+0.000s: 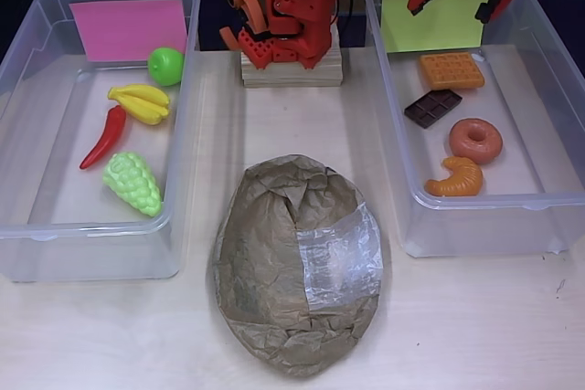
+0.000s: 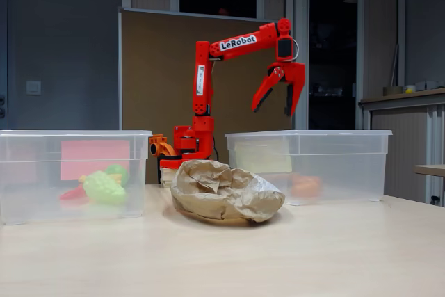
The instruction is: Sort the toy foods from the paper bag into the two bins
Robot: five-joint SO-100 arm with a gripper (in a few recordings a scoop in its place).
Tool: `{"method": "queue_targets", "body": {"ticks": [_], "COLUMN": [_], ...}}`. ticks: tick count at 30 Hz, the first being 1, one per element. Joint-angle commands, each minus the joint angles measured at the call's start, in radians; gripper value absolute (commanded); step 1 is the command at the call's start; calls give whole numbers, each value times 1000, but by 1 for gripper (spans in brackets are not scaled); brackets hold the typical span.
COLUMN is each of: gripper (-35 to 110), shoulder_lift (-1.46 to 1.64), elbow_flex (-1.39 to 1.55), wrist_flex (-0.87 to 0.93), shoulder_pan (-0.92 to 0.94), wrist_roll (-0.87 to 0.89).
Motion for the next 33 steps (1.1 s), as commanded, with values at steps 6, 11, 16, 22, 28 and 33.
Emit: {"method": "queue_targets", "body": {"ticks": [6,11,16,22,28,33], "gripper": [6,1,0,0,0,4], "shoulder_lift": [256,364,367,331,319,313], "elbow_flex": [201,402,540,658,807,959], "wrist_flex": [-118,-357,-709,-1009,-1246,-1470], "shoulder_pan": [371,650,862,977,1029,1039], "wrist_roll": [-460,-851,-1335,-1712,-1882,-2056]}}
